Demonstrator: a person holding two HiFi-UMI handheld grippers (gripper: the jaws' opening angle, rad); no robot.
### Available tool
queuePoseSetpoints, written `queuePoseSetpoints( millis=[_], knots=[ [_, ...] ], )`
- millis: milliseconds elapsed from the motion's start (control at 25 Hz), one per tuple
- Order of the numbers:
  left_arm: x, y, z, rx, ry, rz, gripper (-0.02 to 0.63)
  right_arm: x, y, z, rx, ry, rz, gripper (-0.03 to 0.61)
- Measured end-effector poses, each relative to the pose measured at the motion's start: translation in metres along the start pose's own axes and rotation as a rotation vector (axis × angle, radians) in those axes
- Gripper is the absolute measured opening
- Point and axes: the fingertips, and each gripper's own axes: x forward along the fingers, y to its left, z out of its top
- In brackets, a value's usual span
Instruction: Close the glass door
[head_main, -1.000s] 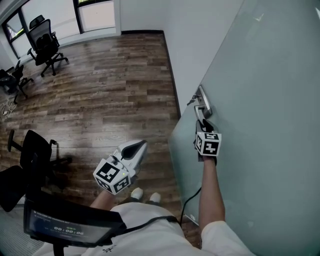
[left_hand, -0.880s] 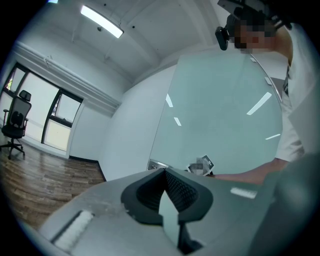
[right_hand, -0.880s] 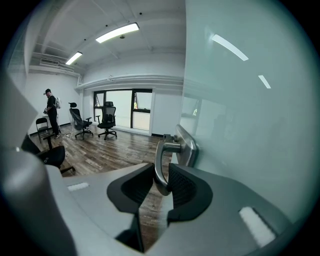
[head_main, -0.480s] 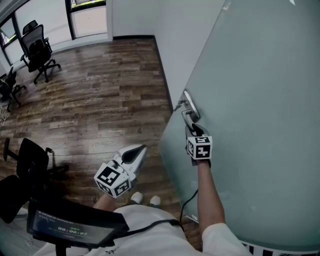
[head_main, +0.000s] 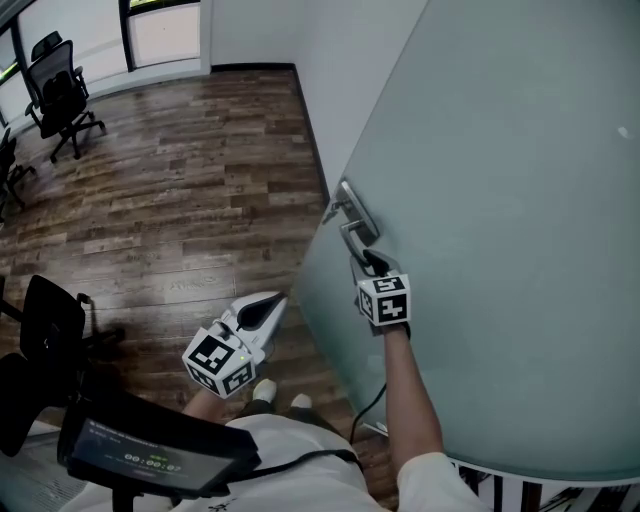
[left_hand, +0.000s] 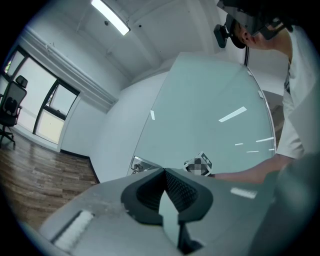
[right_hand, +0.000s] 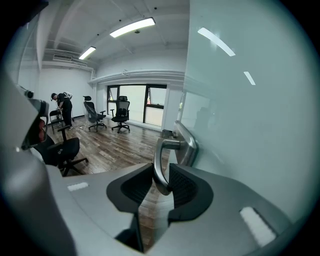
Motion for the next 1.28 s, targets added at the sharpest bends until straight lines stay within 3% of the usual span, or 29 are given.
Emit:
queuePoseSetpoints(
  millis=[440,1000,1280],
  knots=[
    [-0.053,-0.030,0.004,0.007,-0.021,0.043,0.000,-0.021,0.080,0.009,-0.032,-0.008,0.052,0.106],
    [-0.095,-0.090,-0.001,0.047,-0.046,0.190,0.000,-0.040,0.126,0.009,-0.065,-0.029,0.119,0.104],
    [-0.150,-0.169,-0.012,0.076,-0.064,0.308,0.000,-0.087,0.148,-0.002,-0.083,-0.055,0.154,0.103]
  ],
)
